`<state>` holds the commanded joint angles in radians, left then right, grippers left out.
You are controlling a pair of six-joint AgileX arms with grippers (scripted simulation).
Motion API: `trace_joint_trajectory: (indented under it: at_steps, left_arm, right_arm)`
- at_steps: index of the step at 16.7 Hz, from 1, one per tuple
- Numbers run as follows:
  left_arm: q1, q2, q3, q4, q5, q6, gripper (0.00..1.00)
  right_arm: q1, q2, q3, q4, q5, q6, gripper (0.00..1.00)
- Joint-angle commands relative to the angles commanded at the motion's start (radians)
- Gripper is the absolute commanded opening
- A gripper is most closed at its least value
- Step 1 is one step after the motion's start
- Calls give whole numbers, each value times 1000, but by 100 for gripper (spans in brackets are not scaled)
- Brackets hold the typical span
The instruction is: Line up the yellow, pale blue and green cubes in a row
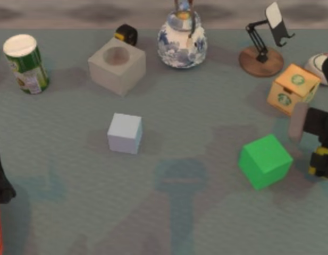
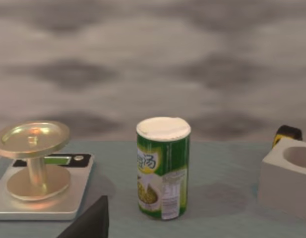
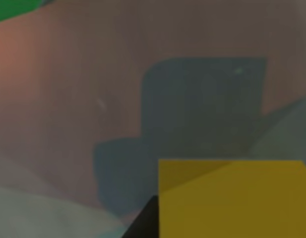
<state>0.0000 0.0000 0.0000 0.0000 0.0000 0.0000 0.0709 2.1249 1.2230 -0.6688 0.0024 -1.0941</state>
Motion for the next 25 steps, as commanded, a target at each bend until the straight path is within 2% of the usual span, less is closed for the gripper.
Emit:
trace_joint_trajectory:
  at_steps: [4,14,20,22,25]
  left_arm:
    - [0,0,0,0,0,0,100]
    - [0,0,0,0,0,0,100]
    - [0,0,0,0,0,0,100]
    - [0,0,0,0,0,0,100]
    - [0,0,0,0,0,0,100]
  right_arm:
    - [0,0,0,0,0,0,0]
    - [8,-159,121,-283,-7,19,0]
    - [7,-166,127,-294,-7,22,0]
    - [42,-168,128,-299,-8,32,0]
    - [165,-181,125,-313,-9,71,0]
